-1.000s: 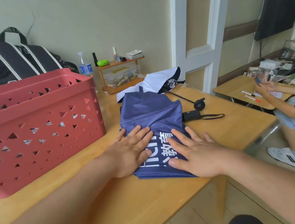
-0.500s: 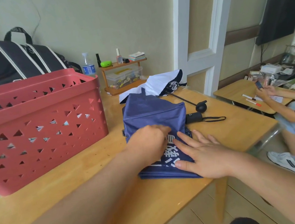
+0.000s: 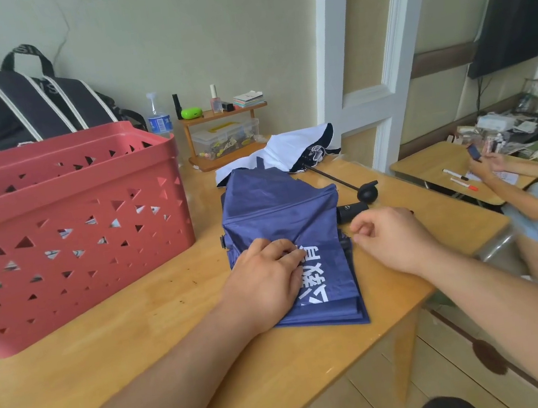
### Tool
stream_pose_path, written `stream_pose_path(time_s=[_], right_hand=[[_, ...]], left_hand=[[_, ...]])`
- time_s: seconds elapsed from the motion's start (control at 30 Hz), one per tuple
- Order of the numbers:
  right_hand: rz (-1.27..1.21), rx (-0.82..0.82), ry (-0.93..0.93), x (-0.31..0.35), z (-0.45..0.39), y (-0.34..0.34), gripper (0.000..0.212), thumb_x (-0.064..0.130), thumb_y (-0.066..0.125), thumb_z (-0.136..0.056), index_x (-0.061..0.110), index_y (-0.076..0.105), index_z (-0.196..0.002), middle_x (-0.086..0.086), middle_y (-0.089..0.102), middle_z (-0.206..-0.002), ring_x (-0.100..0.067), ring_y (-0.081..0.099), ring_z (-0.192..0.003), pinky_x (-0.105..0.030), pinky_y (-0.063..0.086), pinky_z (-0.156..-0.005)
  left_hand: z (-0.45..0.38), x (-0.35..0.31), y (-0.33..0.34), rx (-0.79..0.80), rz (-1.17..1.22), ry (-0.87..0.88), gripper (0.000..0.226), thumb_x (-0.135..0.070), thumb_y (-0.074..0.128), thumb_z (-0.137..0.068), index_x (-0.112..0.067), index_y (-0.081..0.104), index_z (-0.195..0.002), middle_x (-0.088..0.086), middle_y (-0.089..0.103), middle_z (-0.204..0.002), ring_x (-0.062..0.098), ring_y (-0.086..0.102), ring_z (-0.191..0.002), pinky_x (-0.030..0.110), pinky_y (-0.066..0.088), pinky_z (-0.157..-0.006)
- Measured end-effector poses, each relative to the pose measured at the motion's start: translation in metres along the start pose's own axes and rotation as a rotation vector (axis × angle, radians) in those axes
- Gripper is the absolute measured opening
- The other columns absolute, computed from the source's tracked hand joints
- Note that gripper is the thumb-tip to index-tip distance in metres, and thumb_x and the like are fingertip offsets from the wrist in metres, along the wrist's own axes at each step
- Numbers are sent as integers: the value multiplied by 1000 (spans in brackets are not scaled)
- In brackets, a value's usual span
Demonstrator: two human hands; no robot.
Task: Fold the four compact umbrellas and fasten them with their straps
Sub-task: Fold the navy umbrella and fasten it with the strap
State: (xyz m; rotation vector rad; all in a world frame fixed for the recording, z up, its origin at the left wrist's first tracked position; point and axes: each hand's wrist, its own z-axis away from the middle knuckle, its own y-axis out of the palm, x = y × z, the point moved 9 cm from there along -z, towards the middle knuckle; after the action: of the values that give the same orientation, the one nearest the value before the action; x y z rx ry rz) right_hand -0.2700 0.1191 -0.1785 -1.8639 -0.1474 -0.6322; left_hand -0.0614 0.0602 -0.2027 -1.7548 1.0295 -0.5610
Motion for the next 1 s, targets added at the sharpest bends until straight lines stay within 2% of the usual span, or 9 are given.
stream_pose_path(time_s=[0.13,0.27,0.37,0.5,0.6,0.73,0.8,0.9,1.0], right_hand=[[100,131,-95,14,-20,16,23,13,66,-93,35,74,-93,12,70,-83,-7,63,-76,-23,47,-66],[125,210,-127,13,-28,13,16,18,74,-91,34,74,-91,17,70,-83,5,61,-76,-7,37,-58],[209,116,-141,13,-32,12,22,23,73,-91,38,66,-77,18,67,-77,1,61,-73,-21,44,-58],[281,-32,-88,10,-34,11,14,40,70,-95,30,71,-84,14,65,-78,-14,63,-76,-34,55,-64],[283,-9,-19,4,-36,15,22,50,71,-93,30,70,-83,12,67,-80,-16,64,-77,-36,58,-67],[15,-117,115,14,-35,-17,10,27,70,-86,31,71,-77,16,67,-79,-13,65,-81,-32,56,-73],[-29,-205,9,47,-29,-33,12,21,65,-87,30,73,-84,16,65,-80,-10,61,-78,-27,48,-70],[-19,14,-176,94,-20,0,17,22,61,-91,29,77,-89,15,71,-80,-2,63,-76,-24,52,-70],[154,155,-162,76,-11,46,20,40,59,-97,28,74,-100,10,65,-97,-16,62,-98,-34,52,-88]], left_hand=[[4,2,-7,-16,34,-57,56,-47,32,-100,-23,68,-135,-1,55,-125,25,49,-110,43,52,-94],[4,1,-8,0,33,-83,56,-46,30,-99,-24,65,-137,1,51,-109,25,50,-101,38,52,-87],[4,-2,-8,-13,33,-41,50,-43,33,-100,-25,70,-129,-1,59,-109,24,57,-97,33,49,-82],[3,0,-4,-23,8,-2,45,-42,37,-100,-31,75,-124,-7,64,-110,22,58,-92,36,53,-81],[3,2,2,61,2,-24,47,-53,32,-102,-47,65,-135,-11,55,-128,20,51,-109,38,49,-92],[3,2,8,242,5,-78,46,-66,29,-104,-61,41,-148,-19,32,-143,12,29,-128,34,29,-110],[3,-1,6,282,4,-85,48,-71,29,-101,-65,36,-148,-19,29,-144,11,25,-129,34,25,-112],[4,-3,7,355,-29,-103,58,-80,27,-95,-65,29,-151,-17,25,-149,15,21,-134,37,20,-117],[11,-6,8,427,-88,-117,73,-84,20,-93,-55,16,-159,-13,15,-161,21,16,-144,42,16,-122]])
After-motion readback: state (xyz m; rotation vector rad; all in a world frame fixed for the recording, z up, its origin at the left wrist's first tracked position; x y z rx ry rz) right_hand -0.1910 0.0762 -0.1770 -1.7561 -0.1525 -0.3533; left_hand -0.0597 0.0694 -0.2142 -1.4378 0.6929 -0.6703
